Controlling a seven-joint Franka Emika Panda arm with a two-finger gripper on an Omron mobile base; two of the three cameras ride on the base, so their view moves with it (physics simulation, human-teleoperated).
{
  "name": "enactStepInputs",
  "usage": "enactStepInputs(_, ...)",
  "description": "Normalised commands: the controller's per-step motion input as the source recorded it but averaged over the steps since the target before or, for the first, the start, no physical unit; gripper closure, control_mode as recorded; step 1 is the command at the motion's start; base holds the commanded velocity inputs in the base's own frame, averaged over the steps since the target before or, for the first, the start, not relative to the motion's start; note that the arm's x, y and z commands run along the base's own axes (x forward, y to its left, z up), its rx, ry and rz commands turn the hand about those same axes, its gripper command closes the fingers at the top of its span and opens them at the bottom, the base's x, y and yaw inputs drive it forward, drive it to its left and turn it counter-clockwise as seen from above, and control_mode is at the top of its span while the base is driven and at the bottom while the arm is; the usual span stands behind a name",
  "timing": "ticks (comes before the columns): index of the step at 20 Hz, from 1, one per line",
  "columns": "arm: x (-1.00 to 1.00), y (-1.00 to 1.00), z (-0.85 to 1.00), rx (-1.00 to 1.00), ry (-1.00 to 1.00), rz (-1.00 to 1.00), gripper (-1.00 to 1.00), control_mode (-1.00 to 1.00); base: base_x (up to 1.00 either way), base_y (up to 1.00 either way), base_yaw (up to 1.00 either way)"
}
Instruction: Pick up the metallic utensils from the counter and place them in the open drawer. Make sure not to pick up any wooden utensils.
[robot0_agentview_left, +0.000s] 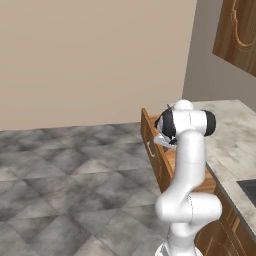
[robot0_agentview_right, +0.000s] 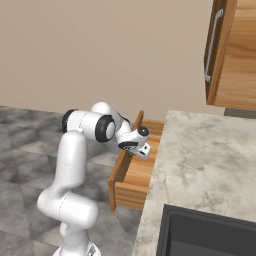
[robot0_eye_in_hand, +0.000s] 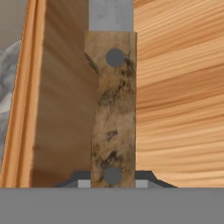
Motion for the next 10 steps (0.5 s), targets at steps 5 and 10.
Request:
enactStepInputs(5,0.15,0.14,-0.33,0.0,-0.03,-0.04,1.0,-1.0,0.0,0.0,0.0)
enactStepInputs(10,0.09,0.09,-0.06,0.0,-0.02,-0.03,1.0,-1.0,0.0,0.0,0.0)
